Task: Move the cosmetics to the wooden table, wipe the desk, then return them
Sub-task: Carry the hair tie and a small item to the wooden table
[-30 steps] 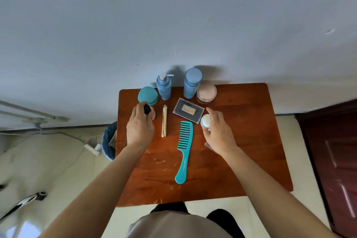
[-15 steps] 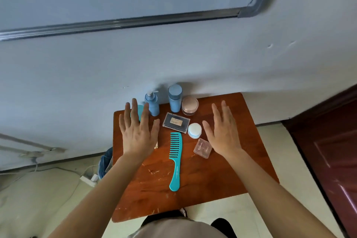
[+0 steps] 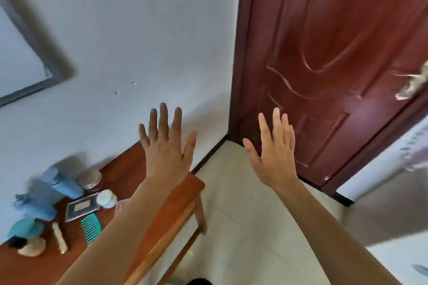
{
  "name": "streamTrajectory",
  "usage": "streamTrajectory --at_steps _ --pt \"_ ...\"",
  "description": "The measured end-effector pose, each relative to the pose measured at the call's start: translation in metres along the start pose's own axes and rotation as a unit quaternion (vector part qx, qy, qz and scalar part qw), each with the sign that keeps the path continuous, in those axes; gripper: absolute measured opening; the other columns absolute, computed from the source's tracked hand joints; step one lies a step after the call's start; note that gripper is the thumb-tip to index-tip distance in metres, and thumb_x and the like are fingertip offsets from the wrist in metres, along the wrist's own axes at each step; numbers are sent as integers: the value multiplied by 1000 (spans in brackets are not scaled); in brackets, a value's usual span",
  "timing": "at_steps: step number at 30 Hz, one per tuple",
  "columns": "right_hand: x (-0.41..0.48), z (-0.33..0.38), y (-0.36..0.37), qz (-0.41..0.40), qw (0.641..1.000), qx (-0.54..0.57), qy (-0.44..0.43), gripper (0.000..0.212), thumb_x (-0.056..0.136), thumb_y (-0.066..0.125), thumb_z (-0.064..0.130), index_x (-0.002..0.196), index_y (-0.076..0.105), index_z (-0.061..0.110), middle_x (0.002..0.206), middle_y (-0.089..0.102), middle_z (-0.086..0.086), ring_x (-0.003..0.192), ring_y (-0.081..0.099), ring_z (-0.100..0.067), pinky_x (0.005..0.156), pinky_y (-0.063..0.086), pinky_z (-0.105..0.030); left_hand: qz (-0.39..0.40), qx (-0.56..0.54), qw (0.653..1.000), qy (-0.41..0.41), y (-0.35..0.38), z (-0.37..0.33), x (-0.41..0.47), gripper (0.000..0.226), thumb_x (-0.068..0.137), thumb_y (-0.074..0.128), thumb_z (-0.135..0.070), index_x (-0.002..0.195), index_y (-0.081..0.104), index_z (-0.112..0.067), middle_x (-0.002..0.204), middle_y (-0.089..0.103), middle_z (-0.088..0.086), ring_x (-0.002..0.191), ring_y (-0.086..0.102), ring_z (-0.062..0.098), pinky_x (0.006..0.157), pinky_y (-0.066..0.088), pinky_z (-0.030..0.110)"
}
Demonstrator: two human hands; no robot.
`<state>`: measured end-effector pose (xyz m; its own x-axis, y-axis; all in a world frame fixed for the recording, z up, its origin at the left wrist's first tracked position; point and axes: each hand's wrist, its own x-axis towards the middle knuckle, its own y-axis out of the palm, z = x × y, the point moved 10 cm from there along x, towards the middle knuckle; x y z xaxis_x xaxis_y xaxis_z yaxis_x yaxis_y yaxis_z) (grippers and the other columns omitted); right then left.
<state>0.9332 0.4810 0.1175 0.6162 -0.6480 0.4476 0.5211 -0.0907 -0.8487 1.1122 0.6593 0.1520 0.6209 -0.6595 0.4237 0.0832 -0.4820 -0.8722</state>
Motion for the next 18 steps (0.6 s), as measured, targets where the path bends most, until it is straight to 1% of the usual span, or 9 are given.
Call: streamTrajectory --at_steps 4,6,9,11,15,18 --pt "-58 -133 -100 -67 992 -61 90 70 99 34 59 156 19 20 164 4 -12 152 0 -32 121 11 -53 24 -51 991 124 25 -174 -7 66 99 18 -56 156 13 -24 164 3 8 150 -2 27 119 6 57" --pt "-99 -195 -144 -98 980 -80 151 70 99 35 58 156 20 19 164 5 -13 151 2 -33 121 11 -53 47 -81 978 184 37 -254 -20 66 99 22 -56 155 15 -23 163 4 8 150 0 27 119 7 56" --pt "-164 -273 -198 -131 958 -102 235 72 98 37 58 156 20 18 164 8 -15 151 6 -35 121 13 -53 62 -109 954 271 50 -361 -46 64 99 28 -52 154 22 -20 162 11 10 150 6 28 117 12 58" --pt "-209 -319 -226 -147 939 -123 286 72 98 38 57 156 20 18 163 12 -17 150 9 -37 119 16 -56 73 -120 934 328 62 -428 -68 63 99 30 -50 153 26 -18 161 15 12 149 11 30 117 14 59" --pt "-289 -394 -261 -150 906 -147 368 74 98 40 56 157 17 18 164 6 -16 151 5 -37 119 15 -57 118 -134 894 410 102 -544 -113 65 99 25 -52 153 26 -17 161 17 14 148 16 31 115 16 59" --pt "-339 -446 -276 -139 881 -162 423 75 97 37 58 157 15 19 165 2 -13 151 2 -36 120 13 -56 153 -142 866 455 138 -621 -147 65 98 25 -53 153 26 -19 161 18 14 147 19 32 113 18 61"
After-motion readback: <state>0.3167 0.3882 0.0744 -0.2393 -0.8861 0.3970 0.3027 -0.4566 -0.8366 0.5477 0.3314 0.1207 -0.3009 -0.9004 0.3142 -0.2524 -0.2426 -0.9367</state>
